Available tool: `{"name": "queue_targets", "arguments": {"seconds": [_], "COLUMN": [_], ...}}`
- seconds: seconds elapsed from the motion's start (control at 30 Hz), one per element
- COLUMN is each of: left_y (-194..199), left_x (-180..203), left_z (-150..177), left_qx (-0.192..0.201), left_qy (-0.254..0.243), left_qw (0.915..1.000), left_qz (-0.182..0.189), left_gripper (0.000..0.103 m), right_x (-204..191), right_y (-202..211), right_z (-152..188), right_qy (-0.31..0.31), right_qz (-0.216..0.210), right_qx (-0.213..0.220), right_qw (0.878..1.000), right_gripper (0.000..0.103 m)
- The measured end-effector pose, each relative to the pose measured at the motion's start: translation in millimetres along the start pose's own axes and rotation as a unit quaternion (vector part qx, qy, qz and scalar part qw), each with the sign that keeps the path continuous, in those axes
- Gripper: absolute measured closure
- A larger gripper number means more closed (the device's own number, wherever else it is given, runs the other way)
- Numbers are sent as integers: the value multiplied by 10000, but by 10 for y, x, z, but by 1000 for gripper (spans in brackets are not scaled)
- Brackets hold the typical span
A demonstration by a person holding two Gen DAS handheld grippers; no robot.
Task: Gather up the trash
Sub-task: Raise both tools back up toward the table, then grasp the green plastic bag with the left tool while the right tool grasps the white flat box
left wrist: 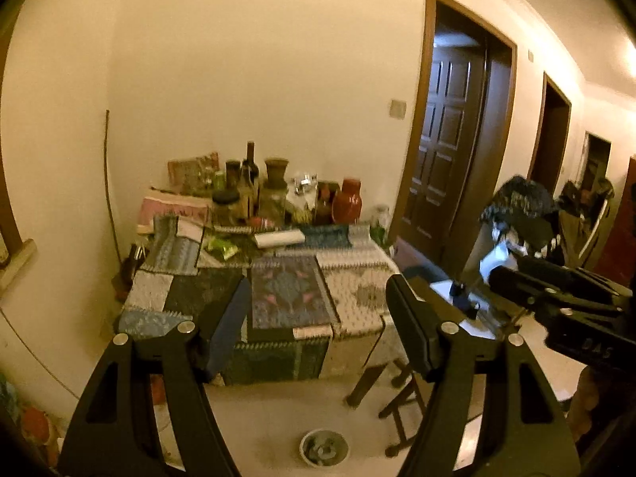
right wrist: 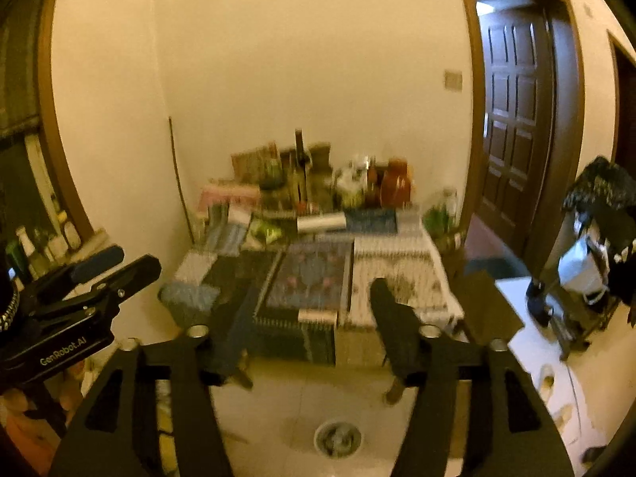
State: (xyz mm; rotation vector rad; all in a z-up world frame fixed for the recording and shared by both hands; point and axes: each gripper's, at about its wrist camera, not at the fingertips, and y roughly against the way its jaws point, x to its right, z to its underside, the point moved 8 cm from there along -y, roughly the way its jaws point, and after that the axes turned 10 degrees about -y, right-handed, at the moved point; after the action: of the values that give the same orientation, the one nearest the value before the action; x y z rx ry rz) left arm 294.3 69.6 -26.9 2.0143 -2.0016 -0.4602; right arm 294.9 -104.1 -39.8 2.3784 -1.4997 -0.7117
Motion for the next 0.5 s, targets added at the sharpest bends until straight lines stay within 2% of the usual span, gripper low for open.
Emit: {"name": "queue_targets", "arguments": {"seconds": [0.1, 0.2, 0.3, 0.5], "left_y": [7, -62, -173, -579], "left_x": [-98, -184, -222, -224], "left_z": [-105, -203, -263, -451], "left_qx": [160, 272, 299, 343], "left_qy": [-6, -20, 39, 33], "left_qw": [9998, 9992, 9990, 9981], "left_qz": [-154, -286, -318, -520], "left_gripper": [20, 14, 13, 13], "right_x": [-17, 12, 80, 277], "right_y": [21, -24, -161, -501], "right_z": [-152, -256, -334, -560], "right_qy": [11, -40, -118, -65], "right_qz": [2, 29, 30, -5], "right_qx": [293, 463, 552, 548], "right_qw": [9996, 9989, 9984, 9985], "right_gripper": [25, 15, 10, 10]}}
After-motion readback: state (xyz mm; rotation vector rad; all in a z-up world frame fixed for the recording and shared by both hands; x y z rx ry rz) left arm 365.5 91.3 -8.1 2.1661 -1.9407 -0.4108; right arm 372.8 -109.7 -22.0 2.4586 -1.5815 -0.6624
